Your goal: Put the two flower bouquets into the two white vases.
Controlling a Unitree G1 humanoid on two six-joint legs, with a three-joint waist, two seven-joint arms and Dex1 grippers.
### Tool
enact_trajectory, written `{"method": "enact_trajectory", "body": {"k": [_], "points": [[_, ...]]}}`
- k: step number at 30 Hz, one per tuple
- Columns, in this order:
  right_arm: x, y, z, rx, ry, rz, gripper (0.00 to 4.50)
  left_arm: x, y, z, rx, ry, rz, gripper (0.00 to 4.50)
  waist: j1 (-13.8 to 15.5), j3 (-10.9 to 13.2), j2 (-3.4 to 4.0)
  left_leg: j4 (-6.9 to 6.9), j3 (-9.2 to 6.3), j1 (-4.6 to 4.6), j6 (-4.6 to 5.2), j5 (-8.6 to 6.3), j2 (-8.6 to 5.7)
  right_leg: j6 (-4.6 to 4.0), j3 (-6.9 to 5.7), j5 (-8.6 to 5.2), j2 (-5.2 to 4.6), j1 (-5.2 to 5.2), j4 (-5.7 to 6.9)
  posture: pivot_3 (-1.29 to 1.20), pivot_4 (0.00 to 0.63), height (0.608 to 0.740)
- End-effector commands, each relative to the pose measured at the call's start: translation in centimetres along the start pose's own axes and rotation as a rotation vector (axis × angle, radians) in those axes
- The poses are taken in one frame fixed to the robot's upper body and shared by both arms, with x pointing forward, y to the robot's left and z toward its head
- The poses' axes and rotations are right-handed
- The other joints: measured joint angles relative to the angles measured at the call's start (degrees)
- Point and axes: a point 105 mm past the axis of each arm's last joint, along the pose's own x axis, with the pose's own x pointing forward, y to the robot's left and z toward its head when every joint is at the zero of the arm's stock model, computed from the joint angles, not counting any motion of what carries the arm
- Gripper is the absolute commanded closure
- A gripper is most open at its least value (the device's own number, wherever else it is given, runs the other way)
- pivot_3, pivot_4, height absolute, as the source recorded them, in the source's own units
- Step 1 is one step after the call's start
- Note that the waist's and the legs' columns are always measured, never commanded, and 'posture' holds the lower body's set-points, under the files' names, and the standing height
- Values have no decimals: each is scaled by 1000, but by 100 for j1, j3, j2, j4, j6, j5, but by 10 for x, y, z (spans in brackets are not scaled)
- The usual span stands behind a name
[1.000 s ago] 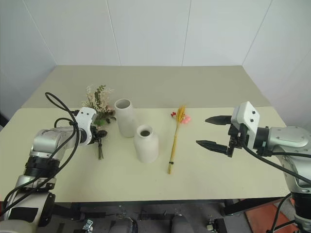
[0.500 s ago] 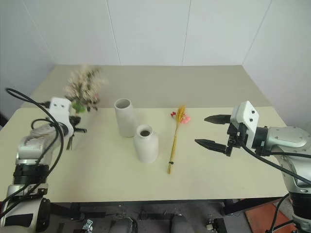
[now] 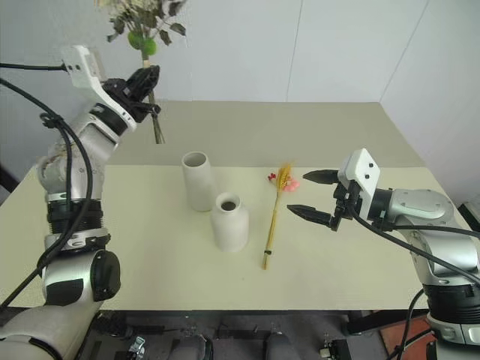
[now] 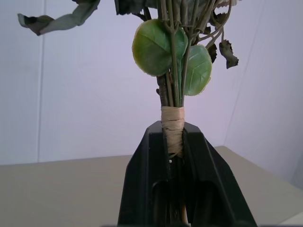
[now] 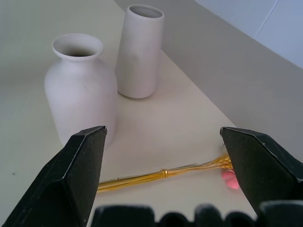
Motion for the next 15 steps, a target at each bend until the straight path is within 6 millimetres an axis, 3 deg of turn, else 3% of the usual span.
{"method": "enact_trajectory", "body": {"k": [1, 4, 11, 15], "points": [[-4, -1, 11, -45, -30, -23, 0, 6, -18, 3, 4, -34, -93, 4421, -3, 0, 0, 0, 0, 0, 0, 0, 1, 0, 0, 0, 1, -1, 0, 0, 150, 740], [-7, -1, 11, -43, -24, -32, 0, 10, -23, -12, -15, -1, -128, 4421, -3, 0, 0, 0, 0, 0, 0, 0, 1, 0, 1, 0, 2, -1, 0, 0, 150, 740], [-11, 2, 10, -39, -22, -45, 0, 13, -23, -25, -9, 26, -143, 4421, 4, 0, 0, 0, 0, -1, 0, 0, 1, 0, 1, 0, 2, -1, 0, 0, 150, 740], [-12, 3, 9, -35, -20, -52, 0, 9, -26, -43, 68, 69, -171, 4421, 16, 0, 0, 0, 0, -1, 0, 0, 0, 1, 1, 0, 1, 1, -2, 0, 150, 740]]}}
